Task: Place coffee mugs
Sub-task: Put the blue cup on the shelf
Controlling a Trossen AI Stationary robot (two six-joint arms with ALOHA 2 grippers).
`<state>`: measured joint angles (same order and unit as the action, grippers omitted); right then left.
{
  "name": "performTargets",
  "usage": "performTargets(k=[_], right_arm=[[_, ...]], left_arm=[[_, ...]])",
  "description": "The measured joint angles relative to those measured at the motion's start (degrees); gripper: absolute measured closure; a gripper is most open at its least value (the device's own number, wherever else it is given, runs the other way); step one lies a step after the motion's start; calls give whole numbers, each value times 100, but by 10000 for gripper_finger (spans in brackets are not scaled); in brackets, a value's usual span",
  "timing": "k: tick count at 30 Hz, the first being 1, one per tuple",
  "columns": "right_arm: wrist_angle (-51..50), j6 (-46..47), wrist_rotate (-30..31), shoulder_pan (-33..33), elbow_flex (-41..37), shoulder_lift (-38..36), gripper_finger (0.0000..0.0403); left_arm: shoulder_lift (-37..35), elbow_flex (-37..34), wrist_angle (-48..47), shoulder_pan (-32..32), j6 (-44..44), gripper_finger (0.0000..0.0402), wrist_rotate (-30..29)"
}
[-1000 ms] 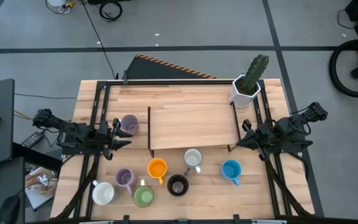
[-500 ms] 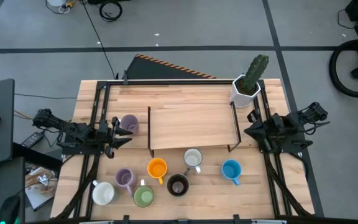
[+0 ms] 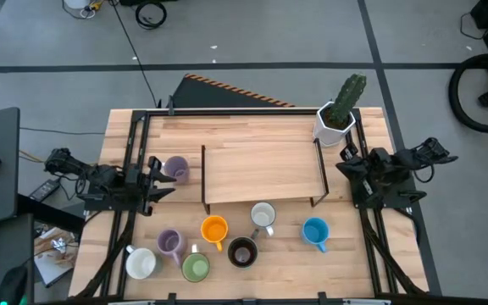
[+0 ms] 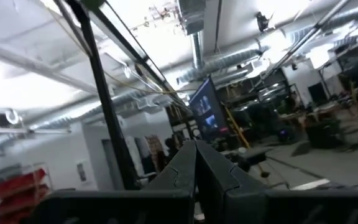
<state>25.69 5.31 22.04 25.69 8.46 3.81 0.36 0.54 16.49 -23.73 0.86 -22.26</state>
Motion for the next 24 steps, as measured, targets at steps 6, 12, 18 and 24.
performTargets(k=[6,12,18,24], right_arm=[[-664,-374,0,0,845,817,387],[-2315,316,55,-1,1980,2167,387],[-4120,615,-98,4,3195,3531,387],[-5557,1103,-223,88,4353,4785,387]], left_arm=[[0,0,0,4,53,260,-219],[0,1,71,4,535,260,-682],[-2,2,296,4,728,260,-890],[0,2,295,4,573,260,-1045]])
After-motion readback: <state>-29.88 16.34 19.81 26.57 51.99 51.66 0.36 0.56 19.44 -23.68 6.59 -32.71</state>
